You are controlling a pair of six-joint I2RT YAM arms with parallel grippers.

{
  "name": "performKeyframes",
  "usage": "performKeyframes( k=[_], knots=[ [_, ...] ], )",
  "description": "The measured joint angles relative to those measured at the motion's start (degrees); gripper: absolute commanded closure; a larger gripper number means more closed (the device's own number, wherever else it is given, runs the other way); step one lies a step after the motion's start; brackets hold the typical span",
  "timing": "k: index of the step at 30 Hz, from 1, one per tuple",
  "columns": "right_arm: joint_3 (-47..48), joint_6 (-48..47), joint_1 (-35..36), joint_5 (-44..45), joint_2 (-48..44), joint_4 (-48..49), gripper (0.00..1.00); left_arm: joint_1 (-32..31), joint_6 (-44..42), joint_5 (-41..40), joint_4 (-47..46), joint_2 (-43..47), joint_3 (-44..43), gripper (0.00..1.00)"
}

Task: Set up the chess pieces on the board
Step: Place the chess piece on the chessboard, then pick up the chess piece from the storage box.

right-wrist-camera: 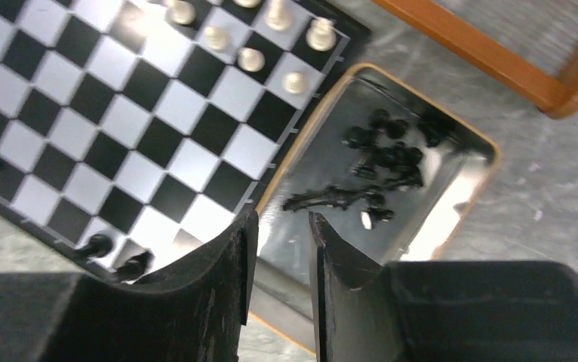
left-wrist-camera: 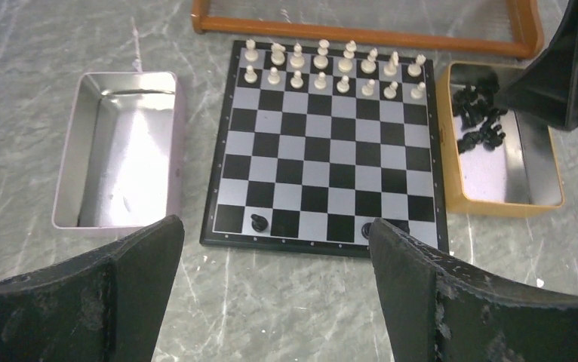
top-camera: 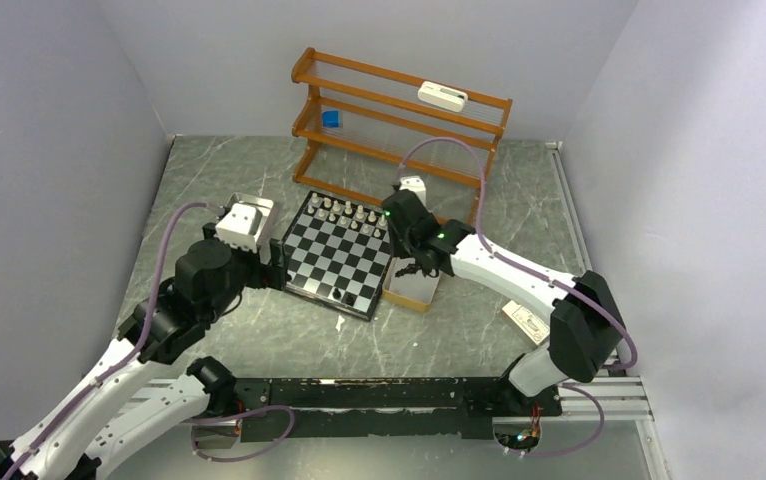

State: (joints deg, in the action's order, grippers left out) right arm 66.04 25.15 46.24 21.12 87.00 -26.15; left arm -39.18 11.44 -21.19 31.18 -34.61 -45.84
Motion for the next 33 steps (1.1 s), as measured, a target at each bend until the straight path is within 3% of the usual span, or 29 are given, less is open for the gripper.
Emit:
performKeyframes(
  k=[10, 21, 29, 33],
  knots=[
    [-7.39, -2.49, -9.07, -1.29, -0.61, 1.77, 0.70, 0.00, -0.33, 4.48, -0.04, -1.01, 0.31, 0.03],
    [-9.90, -3.61, -9.42, -6.25, 3.87, 8.17, 0.71, 0.00, -0.35, 4.48, -0.04, 1.16, 0.81, 0.03],
    [-11.23, -12.46, -9.42, -10.27, 4.35, 13.03, 0.66, 0.00, -0.35, 4.50, -0.07, 1.18, 0.81, 0.03],
    [-15.74, -20.52, -10.14, -14.03, 0.04, 17.18, 0.65, 0.00, -0.33, 4.50, -0.07, 1.22, 0.81, 0.03]
  ],
)
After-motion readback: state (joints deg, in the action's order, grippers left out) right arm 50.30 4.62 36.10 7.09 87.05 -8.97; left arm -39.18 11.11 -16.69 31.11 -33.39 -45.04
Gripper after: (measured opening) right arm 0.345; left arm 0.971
